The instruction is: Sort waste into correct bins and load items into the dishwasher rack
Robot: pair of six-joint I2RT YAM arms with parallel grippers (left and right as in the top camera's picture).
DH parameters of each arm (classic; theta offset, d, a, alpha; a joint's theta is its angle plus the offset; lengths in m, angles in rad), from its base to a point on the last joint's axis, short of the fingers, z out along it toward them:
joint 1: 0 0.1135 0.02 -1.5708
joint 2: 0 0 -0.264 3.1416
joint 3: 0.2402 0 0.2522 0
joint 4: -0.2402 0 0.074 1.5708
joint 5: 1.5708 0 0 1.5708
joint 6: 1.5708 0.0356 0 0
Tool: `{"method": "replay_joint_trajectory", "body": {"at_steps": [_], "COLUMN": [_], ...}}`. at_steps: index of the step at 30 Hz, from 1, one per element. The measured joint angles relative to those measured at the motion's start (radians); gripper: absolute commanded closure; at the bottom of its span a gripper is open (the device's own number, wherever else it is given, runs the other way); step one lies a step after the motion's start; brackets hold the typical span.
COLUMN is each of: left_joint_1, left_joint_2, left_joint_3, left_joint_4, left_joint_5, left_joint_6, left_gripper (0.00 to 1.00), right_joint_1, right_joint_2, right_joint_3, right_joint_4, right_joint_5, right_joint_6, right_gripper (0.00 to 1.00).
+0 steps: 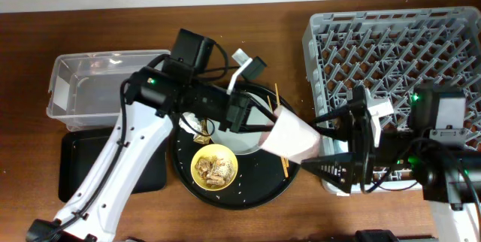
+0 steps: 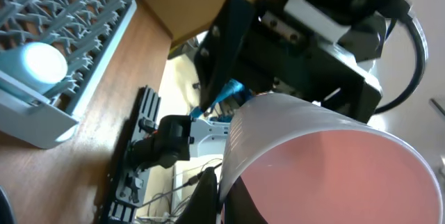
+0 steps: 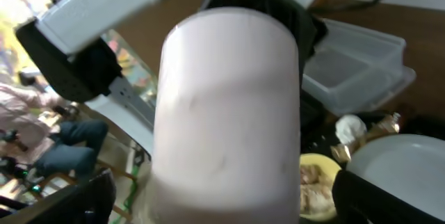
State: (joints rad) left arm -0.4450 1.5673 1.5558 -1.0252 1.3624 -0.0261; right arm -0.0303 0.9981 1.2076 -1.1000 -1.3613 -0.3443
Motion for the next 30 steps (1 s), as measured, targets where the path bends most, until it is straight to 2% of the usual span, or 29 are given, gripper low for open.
{"method": "replay_joint_trajectory", "body": {"at_steps": [3,5,7,9,12,13,14,15,17,18,21,23,27,30], "left_joint_1": [-0.026,-0.030,-0.030,-0.030,-0.033,-0.034,-0.034,-0.034,-0.034,-0.034,-0.014,0.032,0.117,0.124], "left_joint_2": [0.000,0.000,0.000,0.000,0.000,0.000,0.000,0.000,0.000,0.000,0.000,0.000,0.000,0.000], "left_joint_3": [0.000,0.000,0.000,0.000,0.000,0.000,0.000,0.000,0.000,0.000,0.002,0.002,0.002,0.002], "left_joint_4": [0.008,0.036,0.071,0.092,0.093,0.092,0.093,0.094,0.095,0.095,0.039,-0.075,-0.233,-0.247], "left_joint_5": [-0.017,-0.026,-0.028,-0.031,-0.023,-0.023,-0.023,-0.024,-0.038,-0.044,-0.124,-0.228,-0.408,-0.463], "left_joint_6": [0.001,0.001,0.001,0.002,0.004,0.004,0.004,0.000,0.007,0.005,0.007,0.008,0.010,0.019], "left_gripper": [1.00,1.00,0.99,0.99,1.00,0.82,0.55,0.48,0.06,0.01,0.01,0.01,0.01,0.01], "right_joint_1": [0.000,0.000,0.006,0.039,0.056,0.056,0.057,0.057,0.065,0.066,0.060,0.023,-0.076,-0.153], "right_joint_2": [0.029,0.032,0.032,0.033,0.036,0.036,0.036,0.036,0.035,0.035,0.005,-0.045,-0.099,-0.034], "right_joint_3": [0.000,0.000,0.000,0.000,0.000,0.000,0.000,0.000,0.000,0.000,0.005,0.040,0.093,0.093], "right_joint_4": [0.010,0.003,-0.004,-0.006,-0.001,0.002,0.008,0.012,0.016,0.016,0.001,-0.083,-0.379,-0.430], "right_joint_5": [-0.036,-0.052,-0.060,-0.061,-0.035,-0.029,-0.026,-0.024,-0.027,-0.012,0.170,0.360,0.940,1.189], "right_joint_6": [0.045,0.058,0.060,0.059,0.063,0.063,0.068,0.069,0.071,0.077,0.170,0.261,0.436,0.511], "right_gripper": [0.21,0.13,0.11,0.24,0.30,0.32,0.35,0.37,0.38,0.39,0.40,0.40,0.37,0.37]}}
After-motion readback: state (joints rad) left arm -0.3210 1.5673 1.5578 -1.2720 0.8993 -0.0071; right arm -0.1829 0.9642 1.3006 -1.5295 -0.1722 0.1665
